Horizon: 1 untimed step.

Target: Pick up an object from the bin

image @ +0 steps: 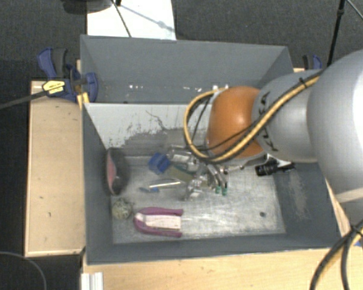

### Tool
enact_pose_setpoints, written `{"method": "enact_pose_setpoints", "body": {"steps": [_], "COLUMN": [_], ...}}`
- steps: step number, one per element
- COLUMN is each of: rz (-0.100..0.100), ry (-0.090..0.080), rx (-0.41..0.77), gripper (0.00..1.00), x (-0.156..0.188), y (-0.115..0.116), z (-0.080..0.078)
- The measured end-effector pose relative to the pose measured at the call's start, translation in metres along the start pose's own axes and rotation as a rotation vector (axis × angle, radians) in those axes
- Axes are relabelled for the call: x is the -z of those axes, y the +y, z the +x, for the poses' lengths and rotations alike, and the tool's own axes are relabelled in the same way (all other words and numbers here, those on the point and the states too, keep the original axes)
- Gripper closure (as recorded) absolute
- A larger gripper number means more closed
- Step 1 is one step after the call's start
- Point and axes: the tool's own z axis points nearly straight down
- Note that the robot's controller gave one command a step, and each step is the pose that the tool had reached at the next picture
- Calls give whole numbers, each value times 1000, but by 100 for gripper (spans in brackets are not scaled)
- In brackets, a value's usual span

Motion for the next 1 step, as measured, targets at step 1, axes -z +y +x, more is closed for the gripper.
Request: {"method": "enact_pose_setpoints", "body": {"steps": [1], "rz": [3], "ry": [0], "rx": [158], "gripper": [100], "x": [178], "y": [-43], "z": [-8]}}
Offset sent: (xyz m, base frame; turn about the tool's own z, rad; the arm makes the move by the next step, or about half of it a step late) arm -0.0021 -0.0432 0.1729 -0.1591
